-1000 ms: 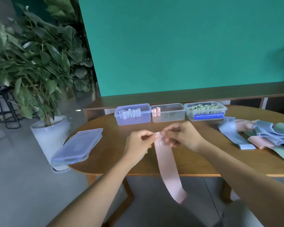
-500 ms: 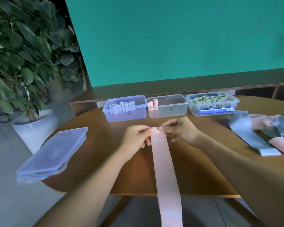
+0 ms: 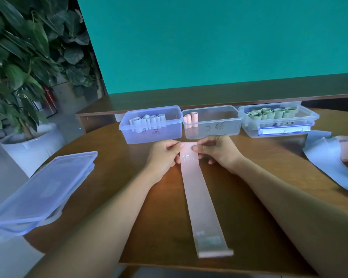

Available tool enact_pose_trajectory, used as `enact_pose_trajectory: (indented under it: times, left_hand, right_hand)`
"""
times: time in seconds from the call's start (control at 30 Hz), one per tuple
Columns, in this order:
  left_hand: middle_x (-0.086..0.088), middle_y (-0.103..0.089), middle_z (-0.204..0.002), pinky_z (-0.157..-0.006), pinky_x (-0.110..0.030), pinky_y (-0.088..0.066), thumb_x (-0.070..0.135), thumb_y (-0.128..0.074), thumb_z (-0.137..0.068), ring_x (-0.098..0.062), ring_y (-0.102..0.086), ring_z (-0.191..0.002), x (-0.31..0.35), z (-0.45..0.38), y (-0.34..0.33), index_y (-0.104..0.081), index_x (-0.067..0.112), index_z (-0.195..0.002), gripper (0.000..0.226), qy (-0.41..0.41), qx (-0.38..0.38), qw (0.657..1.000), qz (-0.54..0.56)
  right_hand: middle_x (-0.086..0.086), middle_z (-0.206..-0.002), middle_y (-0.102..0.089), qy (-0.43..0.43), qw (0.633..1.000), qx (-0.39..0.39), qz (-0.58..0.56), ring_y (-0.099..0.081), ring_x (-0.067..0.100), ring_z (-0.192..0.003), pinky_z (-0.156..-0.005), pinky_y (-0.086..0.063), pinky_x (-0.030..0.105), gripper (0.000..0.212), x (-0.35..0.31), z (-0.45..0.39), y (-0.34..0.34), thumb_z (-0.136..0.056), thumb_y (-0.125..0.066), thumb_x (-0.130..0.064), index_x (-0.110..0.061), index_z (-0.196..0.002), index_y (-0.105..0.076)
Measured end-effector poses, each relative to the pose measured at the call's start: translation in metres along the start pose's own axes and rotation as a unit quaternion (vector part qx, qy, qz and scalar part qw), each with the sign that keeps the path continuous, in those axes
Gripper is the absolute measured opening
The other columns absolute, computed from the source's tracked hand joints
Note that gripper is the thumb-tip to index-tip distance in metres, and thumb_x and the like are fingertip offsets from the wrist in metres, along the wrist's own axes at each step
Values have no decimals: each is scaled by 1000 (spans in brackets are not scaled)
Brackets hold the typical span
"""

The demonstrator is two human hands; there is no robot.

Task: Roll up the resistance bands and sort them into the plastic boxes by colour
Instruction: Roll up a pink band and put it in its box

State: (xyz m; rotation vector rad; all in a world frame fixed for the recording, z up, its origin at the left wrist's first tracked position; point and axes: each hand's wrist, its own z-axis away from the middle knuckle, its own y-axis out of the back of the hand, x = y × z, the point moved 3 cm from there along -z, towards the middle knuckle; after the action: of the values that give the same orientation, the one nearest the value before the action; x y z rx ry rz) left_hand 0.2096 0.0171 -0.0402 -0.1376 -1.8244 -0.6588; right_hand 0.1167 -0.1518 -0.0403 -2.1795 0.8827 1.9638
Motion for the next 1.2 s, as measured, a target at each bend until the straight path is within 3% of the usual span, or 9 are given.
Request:
enact_pose_trajectory:
  times: [0.23, 0.3, 0.4, 0.57, 0.73, 0.9, 1.03, 1.2]
  left_hand:
    - [1, -66, -63, -64, -27, -48, 28, -62, -98, -10, -58, -62, -13, -27, 3, -76, 26, -93, 14, -17, 11, 999, -37]
    - [5, -72, -78, -70, -24, -50, 31, -63, -98, -7, -62, -72, -14, -27, 1, -76, 26, -103, 14, -25, 11, 997, -76]
    - [6, -69, -115, -86, -20, -47, 35, -65, -96, -5, -60, -97, -12, -18, -1, -67, 23, -126, 32, -26, 16, 988, -148]
    - [1, -60, -137, -105, -29, -43, 32, -58, -100, -17, -57, -123, -5, 15, 7, -56, 21, -139, 41, -23, -9, 966, -257]
    - [4, -47, -152, -117, -33, -31, 38, -51, -103, -16, -40, -141, 6, 67, 14, -50, 23, -145, 45, -50, -62, 944, -321]
    - [15, -50, -147, -114, -30, -36, 44, -53, -101, -5, -45, -133, 24, 145, 23, -52, 30, -144, 45, -67, -80, 953, -284]
    - [31, -60, -125, -94, -3, -39, 52, -61, -91, 19, -52, -108, 35, 196, 31, -64, 39, -126, 38, -91, -54, 978, -178]
    - [28, -67, -109, -86, -5, -47, 61, -63, -83, 8, -59, -108, 34, 212, 20, -74, 36, -111, 40, -134, -98, 960, -224]
  right_hand:
    - [-6, -84, -74, 0, 995, 28, 99, -68, 12, -68, -52, -49, 12, 23, 7, -19, -9, -88, -76, -37, -23, -106, -74]
    - [-8, -97, -71, 4, 993, 30, 115, -69, 12, -75, -52, -48, 9, 26, 6, -15, -8, -89, -76, -36, -23, -111, -72]
    - [-7, -109, -68, 13, 989, 28, 145, -67, 8, -87, -60, -50, 9, 30, 3, -4, -4, -90, -75, -33, -22, -117, -68]
    - [-5, -122, -67, 39, 974, -12, 223, -62, 10, -105, -89, -46, 16, 38, -3, 37, -1, -95, -69, -37, -21, -129, -65]
    - [-10, -128, -66, 77, 960, -50, 264, -60, 9, -114, -98, -43, 20, 33, -12, 88, 0, -97, -64, -39, -26, -127, -67]
    - [-21, -112, -72, 88, 979, -64, 170, -64, -2, -109, -105, -49, 29, 22, -18, 143, 12, -92, -71, -41, -31, -110, -75]
    - [-10, -101, -77, 87, 990, -99, 53, -72, 8, -100, -100, -53, 38, 21, -29, 173, 13, -82, -80, -34, -23, -100, -78]
    - [-8, -100, -75, 116, 973, -180, 92, -71, 14, -97, -91, -54, 38, 22, -36, 188, 11, -79, -81, -36, -20, -94, -79]
